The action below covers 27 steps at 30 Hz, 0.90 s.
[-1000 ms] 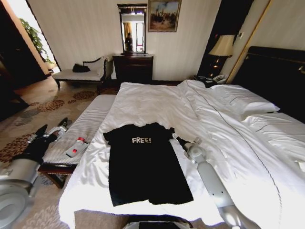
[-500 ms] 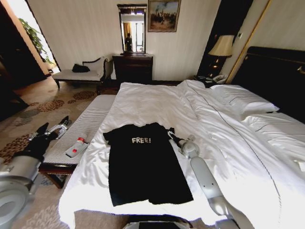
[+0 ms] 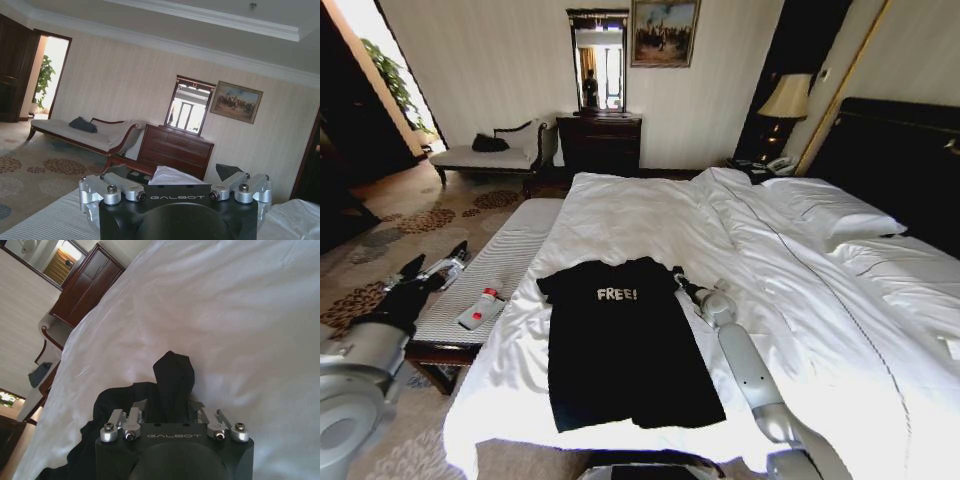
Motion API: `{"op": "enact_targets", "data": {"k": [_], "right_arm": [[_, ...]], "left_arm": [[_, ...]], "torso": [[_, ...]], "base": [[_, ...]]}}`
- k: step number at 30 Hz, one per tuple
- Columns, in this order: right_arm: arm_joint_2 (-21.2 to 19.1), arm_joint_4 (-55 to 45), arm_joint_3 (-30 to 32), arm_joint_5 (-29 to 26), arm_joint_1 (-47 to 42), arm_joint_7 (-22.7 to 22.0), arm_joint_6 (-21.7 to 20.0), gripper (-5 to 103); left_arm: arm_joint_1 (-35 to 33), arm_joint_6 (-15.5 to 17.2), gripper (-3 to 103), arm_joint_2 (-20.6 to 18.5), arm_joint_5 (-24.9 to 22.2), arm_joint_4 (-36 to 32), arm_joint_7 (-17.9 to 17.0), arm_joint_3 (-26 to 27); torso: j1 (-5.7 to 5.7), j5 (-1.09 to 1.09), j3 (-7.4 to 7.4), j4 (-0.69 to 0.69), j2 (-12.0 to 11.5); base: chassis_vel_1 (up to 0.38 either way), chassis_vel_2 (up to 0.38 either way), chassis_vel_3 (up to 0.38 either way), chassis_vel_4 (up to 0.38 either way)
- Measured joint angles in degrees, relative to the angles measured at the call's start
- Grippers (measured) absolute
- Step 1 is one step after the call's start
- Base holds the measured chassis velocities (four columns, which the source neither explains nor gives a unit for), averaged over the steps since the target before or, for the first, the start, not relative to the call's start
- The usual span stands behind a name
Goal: Fold the clothes on the bed.
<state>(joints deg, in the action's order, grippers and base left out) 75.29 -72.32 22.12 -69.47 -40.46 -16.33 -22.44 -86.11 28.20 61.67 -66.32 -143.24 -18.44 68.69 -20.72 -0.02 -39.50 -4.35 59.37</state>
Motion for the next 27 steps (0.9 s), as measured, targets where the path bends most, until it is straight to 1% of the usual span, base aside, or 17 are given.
{"op": "enact_targets", "data": {"k": [3, 4, 7, 8, 9, 10, 12, 20, 24, 27], "right_arm": [[-0.14, 1.03, -0.27, 0.94, 0.8, -0.01, 0.22, 33], [-0.14, 1.03, -0.27, 0.94, 0.8, -0.01, 0.22, 33], [-0.57, 1.56, -1.2, 1.31, 1.65, -0.07, 0.25, 16], [-0.69, 1.63, -1.54, 1.41, 1.71, -0.07, 0.25, 16], [-0.77, 1.72, -1.86, 1.64, 1.75, -0.04, 0.24, 11], [-0.77, 1.72, -1.86, 1.64, 1.75, -0.04, 0.24, 11], [-0.84, 1.96, -2.36, 2.56, 1.88, 0.05, 0.26, 2], [-1.65, -0.72, -3.66, 4.91, 2.19, 0.47, 1.04, 0], [-1.88, -3.4, -7.15, 6.93, 2.73, 1.42, 1.51, 0], [-1.62, -3.48, -8.29, 8.57, 2.77, 1.8, 1.83, 0]], "left_arm": [[0.07, 0.01, 100, -0.01, 0.14, 0.0, -0.09, 0.0], [0.07, 0.01, 100, -0.01, 0.14, 0.0, -0.09, 0.0], [0.2, 0.02, 100, 0.12, 0.39, 0.0, -0.1, -0.18], [0.21, 0.02, 100, 0.11, 0.42, 0.0, -0.1, -0.19], [0.22, 0.02, 100, 0.12, 0.45, 0.0, -0.1, -0.19], [0.22, 0.02, 100, 0.12, 0.45, 0.0, -0.1, -0.19], [0.22, 0.03, 100, 0.09, 0.57, 0.0, -0.1, -0.13], [0.19, 0.03, 100, 0.02, 0.89, 0.0, -0.1, 0.13], [0.09, 0.05, 100, 0.51, 1.46, 0.0, -0.09, -0.21], [-0.01, 0.06, 100, 0.51, 1.5, 0.0, -0.09, -0.14]], "torso": [[0.0, -0.01, 0.0, 0.02, 0.0], [0.0, -0.01, 0.0, 0.02, 0.0], [0.0, -0.02, 0.0, 0.02, 0.0], [0.0, -0.01, 0.0, 0.02, 0.0], [0.01, -0.01, 0.0, 0.01, 0.0], [0.01, -0.01, 0.0, 0.01, 0.0], [0.0, -0.01, 0.0, 0.02, 0.0], [0.0, -0.02, 0.0, 0.0, 0.0], [0.0, -0.02, 0.0, 0.03, 0.0], [0.0, -0.02, 0.0, 0.03, -0.01]], "base": [[0.0, 0.0, 0.0, 0.0], [0.0, 0.0, 0.0, 0.0], [0.0, 0.0, 0.0, 0.0], [0.0, 0.0, 0.0, 0.0], [0.0, 0.0, 0.0, 0.0], [0.0, 0.0, 0.0, 0.0], [0.0, 0.0, 0.0, 0.0], [0.0, 0.0, 0.0, 0.0], [0.0, 0.0, 0.0, 0.0], [0.0, 0.0, 0.0, 0.0]]}}
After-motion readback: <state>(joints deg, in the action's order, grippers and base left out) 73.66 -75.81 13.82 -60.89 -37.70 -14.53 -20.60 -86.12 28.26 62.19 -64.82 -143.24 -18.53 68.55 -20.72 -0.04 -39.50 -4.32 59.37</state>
